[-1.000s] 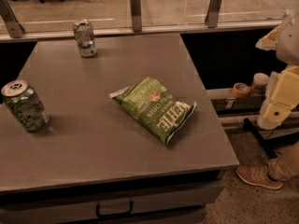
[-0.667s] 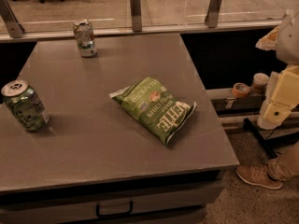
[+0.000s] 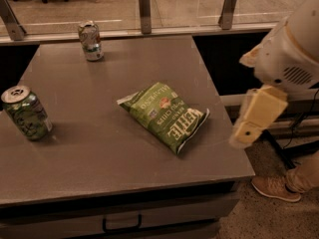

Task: Pick green jalapeno chip bag

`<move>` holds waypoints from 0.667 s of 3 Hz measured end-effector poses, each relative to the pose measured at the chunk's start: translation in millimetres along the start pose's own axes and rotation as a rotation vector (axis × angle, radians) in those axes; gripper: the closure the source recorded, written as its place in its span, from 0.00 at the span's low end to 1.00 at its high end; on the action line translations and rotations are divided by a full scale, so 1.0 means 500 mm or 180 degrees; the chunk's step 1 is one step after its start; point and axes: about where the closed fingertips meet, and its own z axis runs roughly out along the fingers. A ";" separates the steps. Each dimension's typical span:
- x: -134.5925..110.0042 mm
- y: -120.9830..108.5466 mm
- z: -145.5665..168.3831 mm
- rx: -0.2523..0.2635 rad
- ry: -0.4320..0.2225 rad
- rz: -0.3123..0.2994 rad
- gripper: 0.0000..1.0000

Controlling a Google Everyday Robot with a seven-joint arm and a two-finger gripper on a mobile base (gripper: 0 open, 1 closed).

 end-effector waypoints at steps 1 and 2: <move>-0.063 0.028 0.082 -0.0083 -0.0286 0.0014 0.00; -0.116 0.034 0.162 -0.0105 -0.0497 -0.0077 0.00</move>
Offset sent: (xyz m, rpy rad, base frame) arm 0.0423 0.1234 -0.0971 0.2192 -0.0470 0.1180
